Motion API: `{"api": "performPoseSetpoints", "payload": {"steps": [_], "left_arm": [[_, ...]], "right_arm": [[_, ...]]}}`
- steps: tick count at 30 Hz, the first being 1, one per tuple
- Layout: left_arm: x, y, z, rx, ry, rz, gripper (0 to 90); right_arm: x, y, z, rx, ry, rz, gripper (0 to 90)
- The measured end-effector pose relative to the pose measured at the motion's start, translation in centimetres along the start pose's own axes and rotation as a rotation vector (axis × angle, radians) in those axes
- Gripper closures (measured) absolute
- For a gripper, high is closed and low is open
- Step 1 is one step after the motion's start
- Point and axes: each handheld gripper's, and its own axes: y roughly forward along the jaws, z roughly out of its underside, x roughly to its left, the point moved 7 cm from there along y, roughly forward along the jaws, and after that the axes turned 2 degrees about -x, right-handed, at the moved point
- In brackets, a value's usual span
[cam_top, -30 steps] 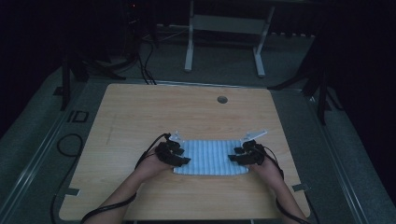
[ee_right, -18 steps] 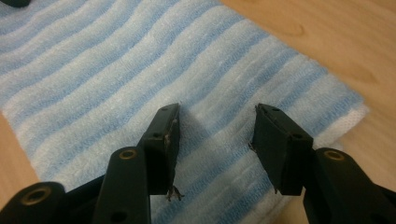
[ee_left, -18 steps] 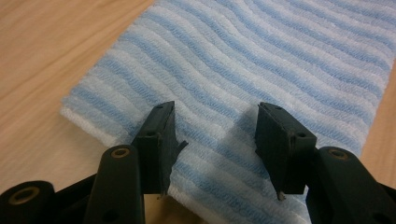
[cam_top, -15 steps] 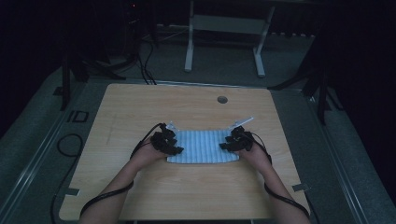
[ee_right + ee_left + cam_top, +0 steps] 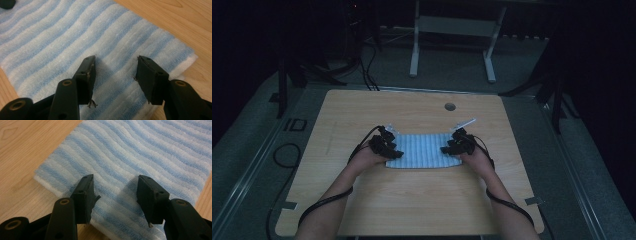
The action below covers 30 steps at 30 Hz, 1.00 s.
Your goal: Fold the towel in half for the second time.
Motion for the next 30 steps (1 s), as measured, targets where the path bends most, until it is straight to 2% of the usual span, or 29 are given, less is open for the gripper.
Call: {"api": "performPoseSetpoints", "payload": {"steps": [3, 5, 6, 7, 9, 10, 11, 12, 13, 15, 19, 22, 25, 28, 30], "left_arm": [[0.0, -0.5, -0.1, -0.028, -0.025, 0.02, 47.3], [-0.3, -1.2, -0.4, -0.086, -0.056, 0.054, 43.7], [-0.5, -1.5, -0.5, -0.109, -0.056, 0.059, 42.3], [-0.7, -1.8, -0.7, -0.136, -0.059, 0.069, 38.4], [-1.0, -2.1, -0.6, -0.149, -0.061, 0.083, 32.5], [-1.1, -2.2, -0.5, -0.158, -0.06, 0.081, 25.7], [-1.1, -2.2, -0.4, -0.168, -0.064, 0.08, 23.9], [-1.0, -2.2, -0.3, -0.177, -0.072, 0.071, 22.5], [-0.9, -2.2, -0.2, -0.184, -0.075, 0.06, 16.6], [-0.8, -2.3, 0.1, -0.198, -0.087, 0.049, 14.1], [-0.6, -2.5, 0.9, -0.207, -0.095, 0.029, 2.5], [-0.4, -2.9, 1.6, -0.223, -0.109, 0.013, 2.2], [-0.1, -3.4, 2.4, -0.233, -0.116, -0.008, 2.2], [0.0, -3.8, 3.4, -0.226, -0.109, -0.03, 2.2], [0.1, -4.3, 3.9, -0.24, -0.115, -0.046, 2.2]], "right_arm": [[0.2, -0.3, -0.1, 0.01, -0.014, -0.009, 45.3], [0.6, -0.8, -0.3, -0.006, -0.024, -0.018, 41.6], [0.8, -1.1, -0.4, -0.014, -0.028, -0.032, 39.0], [1.0, -1.4, -0.4, -0.022, -0.031, -0.038, 35.5], [1.3, -1.8, -0.5, -0.045, -0.027, -0.041, 29.4], [1.4, -2.0, -0.5, -0.064, -0.016, -0.053, 25.0], [1.6, -2.2, -0.5, -0.084, -0.022, -0.065, 18.6], [1.7, -2.4, -0.4, -0.1, -0.024, -0.071, 15.3], [1.8, -2.6, -0.3, -0.122, -0.019, -0.07, 14.7], [1.7, -2.7, 0.2, -0.144, -0.025, -0.04, 13.1], [1.5, -2.9, 1.5, -0.142, -0.041, -0.026, 12.3], [1.2, -3.5, 2.3, -0.165, -0.046, -0.002, 12.3], [0.6, -4.4, 3.0, -0.196, -0.036, 0.018, 12.4], [-0.2, -5.1, 3.8, -0.213, -0.017, 0.045, 12.3], [-0.8, -5.5, 4.4, -0.216, -0.007, 0.058, 12.3]]}}
